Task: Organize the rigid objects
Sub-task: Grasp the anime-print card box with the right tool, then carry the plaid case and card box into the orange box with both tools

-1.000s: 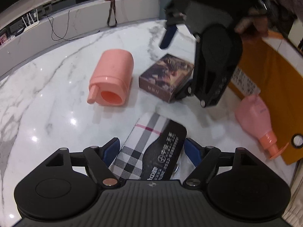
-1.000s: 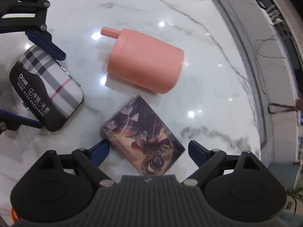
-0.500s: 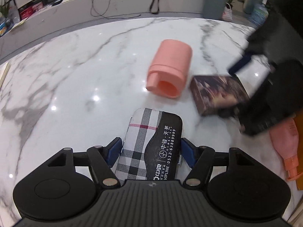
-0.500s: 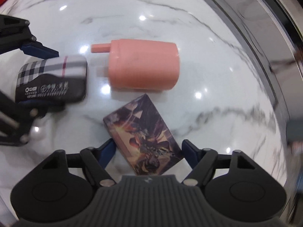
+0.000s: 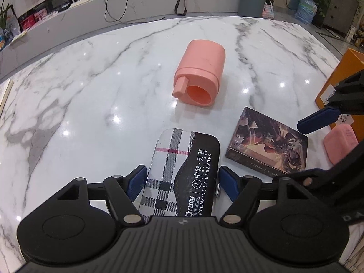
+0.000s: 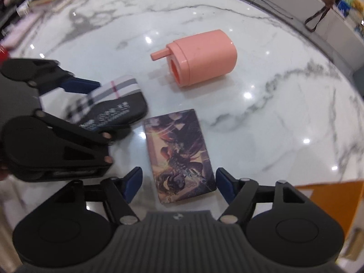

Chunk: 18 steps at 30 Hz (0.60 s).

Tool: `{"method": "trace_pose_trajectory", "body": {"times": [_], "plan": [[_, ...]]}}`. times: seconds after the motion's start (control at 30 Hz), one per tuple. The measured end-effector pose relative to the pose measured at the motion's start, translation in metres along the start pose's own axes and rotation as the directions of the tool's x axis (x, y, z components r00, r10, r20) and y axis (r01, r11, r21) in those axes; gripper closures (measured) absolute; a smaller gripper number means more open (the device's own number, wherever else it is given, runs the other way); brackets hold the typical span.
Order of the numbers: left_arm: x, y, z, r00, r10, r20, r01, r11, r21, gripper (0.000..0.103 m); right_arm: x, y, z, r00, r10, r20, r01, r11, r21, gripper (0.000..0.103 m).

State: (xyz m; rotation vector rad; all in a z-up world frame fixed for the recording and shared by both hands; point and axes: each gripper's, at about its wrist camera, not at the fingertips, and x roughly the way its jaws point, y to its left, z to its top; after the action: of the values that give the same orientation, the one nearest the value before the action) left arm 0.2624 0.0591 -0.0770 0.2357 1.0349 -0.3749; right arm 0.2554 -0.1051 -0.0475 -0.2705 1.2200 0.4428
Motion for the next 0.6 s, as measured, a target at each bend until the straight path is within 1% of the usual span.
{"method": "trace_pose_trajectory", "body": {"times": [0.1, 0.17, 0.2, 0.23, 0.3, 0.33, 0.37, 0.4, 0.43, 0.53, 0.6], "plan": [[0.0, 0.002, 0.001, 1.0, -0.005, -0.003, 0.005, 1.0, -0.004, 0.018, -0.002, 0.013, -0.008, 0.998, -0.038, 0.058, 0.043, 0.995, -0.086, 0.025], [0.0, 0.003, 0.001, 1.0, -0.009, -0.006, 0.009, 1.0, -0.001, 0.018, 0.005, 0.018, -0.008, 0.994, -0.069, 0.081, 0.081, 0.985, -0.153, 0.025], [0.0, 0.004, 0.001, 1.0, -0.011, -0.007, 0.011, 1.0, -0.005, 0.018, 0.008, 0.02, -0.007, 0.993, -0.081, 0.092, 0.096, 0.98, -0.176, 0.026], [-0.001, 0.005, 0.0, 1.0, -0.013, -0.007, 0.012, 1.0, -0.009, 0.018, 0.009, 0.019, -0.006, 0.992, -0.077, 0.097, 0.094, 0.978, -0.188, 0.029], [-0.001, 0.005, 0.0, 1.0, -0.016, -0.007, 0.016, 1.0, -0.007, 0.019, 0.014, 0.016, -0.002, 0.993, -0.06, 0.101, 0.077, 0.98, -0.181, 0.032], [-0.001, 0.004, 0.0, 1.0, -0.011, -0.005, 0.011, 1.0, -0.005, 0.019, 0.016, 0.014, -0.001, 0.994, -0.052, 0.097, 0.067, 0.983, -0.169, 0.036], [-0.001, 0.005, 0.0, 1.0, -0.008, -0.002, 0.008, 1.0, -0.008, 0.02, 0.017, 0.012, 0.0, 0.995, -0.033, 0.096, 0.048, 0.987, -0.156, 0.036], [0.0, 0.005, 0.001, 1.0, -0.01, -0.001, 0.01, 1.0, -0.009, 0.02, 0.015, 0.01, -0.002, 0.995, -0.017, 0.099, 0.031, 0.989, -0.145, 0.041], [0.0, 0.004, 0.001, 1.0, -0.014, -0.001, 0.014, 1.0, -0.005, 0.022, 0.015, 0.009, -0.003, 0.995, -0.009, 0.102, 0.022, 0.991, -0.133, 0.043], [0.0, 0.003, 0.001, 1.0, -0.015, 0.003, 0.015, 1.0, 0.005, 0.025, 0.013, 0.009, -0.007, 0.994, -0.013, 0.106, 0.024, 0.995, -0.1, 0.044], [-0.001, 0.003, 0.002, 1.0, -0.017, 0.001, 0.017, 1.0, -0.006, 0.026, 0.01, 0.01, -0.011, 0.994, -0.024, 0.106, 0.03, 0.998, -0.061, 0.045]]}}
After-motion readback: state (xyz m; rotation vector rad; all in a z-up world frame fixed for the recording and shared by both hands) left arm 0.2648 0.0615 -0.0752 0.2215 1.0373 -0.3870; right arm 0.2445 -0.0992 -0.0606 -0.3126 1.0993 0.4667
